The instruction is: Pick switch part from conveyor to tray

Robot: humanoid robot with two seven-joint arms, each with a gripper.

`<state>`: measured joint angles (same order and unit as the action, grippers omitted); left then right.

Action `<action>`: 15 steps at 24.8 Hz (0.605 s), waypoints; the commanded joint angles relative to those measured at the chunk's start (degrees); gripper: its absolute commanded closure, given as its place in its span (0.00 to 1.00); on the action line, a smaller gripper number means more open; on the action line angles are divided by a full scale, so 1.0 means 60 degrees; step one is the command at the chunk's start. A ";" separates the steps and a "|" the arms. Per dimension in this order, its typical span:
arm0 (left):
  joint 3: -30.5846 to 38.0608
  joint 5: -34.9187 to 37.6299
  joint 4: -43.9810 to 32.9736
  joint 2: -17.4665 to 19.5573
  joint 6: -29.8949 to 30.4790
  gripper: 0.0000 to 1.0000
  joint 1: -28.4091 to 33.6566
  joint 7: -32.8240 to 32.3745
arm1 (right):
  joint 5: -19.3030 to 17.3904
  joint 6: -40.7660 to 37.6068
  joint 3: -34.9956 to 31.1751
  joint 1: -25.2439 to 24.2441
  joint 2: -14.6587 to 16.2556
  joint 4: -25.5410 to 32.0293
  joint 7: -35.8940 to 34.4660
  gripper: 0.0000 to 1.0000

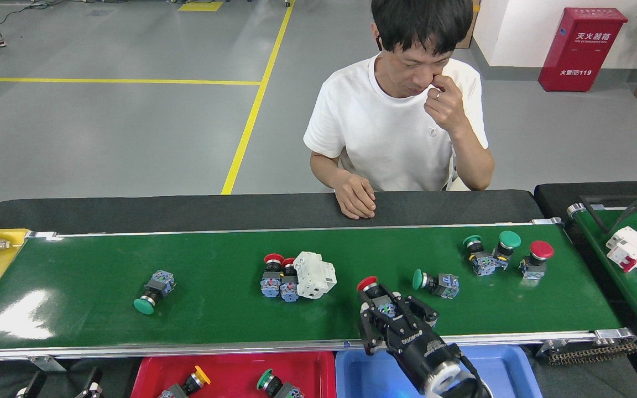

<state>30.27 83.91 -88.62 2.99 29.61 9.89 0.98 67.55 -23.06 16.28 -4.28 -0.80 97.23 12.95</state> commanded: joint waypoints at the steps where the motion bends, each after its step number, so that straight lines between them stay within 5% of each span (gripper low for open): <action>1: -0.0167 0.0224 0.0049 0.0233 -0.0174 0.00 -0.0477 0.0028 | -0.0037 -0.1211 0.0377 -0.0019 -0.0335 0.0114 0.0069 0.80; 2: -0.0357 0.0487 0.0312 0.0307 -0.0204 0.00 -0.0726 0.0042 | 0.0051 -0.1108 0.0773 -0.0019 -0.0511 -0.0062 0.0084 0.75; 3: -0.0562 0.0634 0.0649 0.0336 -0.0306 0.00 -0.0931 0.0101 | 0.0124 -0.0874 0.1095 -0.0004 -0.0643 -0.0209 0.0098 0.59; 4: -0.0767 0.0722 0.1030 0.0365 -0.0496 0.00 -0.1254 0.0115 | 0.0256 -0.0537 0.1432 0.0011 -0.0701 -0.0267 0.0171 0.23; 5: -0.0958 0.0766 0.1367 0.0439 -0.0658 0.00 -0.1590 0.0115 | 0.0359 -0.0244 0.1696 0.0025 -0.0731 -0.0267 0.0391 0.03; 12: -0.1763 0.0766 0.3564 0.1156 -0.1273 0.00 -0.3173 0.0159 | 0.0388 -0.0068 0.1784 0.0142 -0.0789 -0.0179 0.0801 0.03; 15: -0.1968 0.0780 0.4238 0.1537 -0.1390 0.00 -0.3553 0.0277 | 0.0388 0.0400 0.0817 0.0391 -0.1024 0.0143 0.0743 0.03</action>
<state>18.68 88.46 -63.54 11.11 22.01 -10.52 1.71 69.93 -22.15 22.74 -3.00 -6.24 96.79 17.60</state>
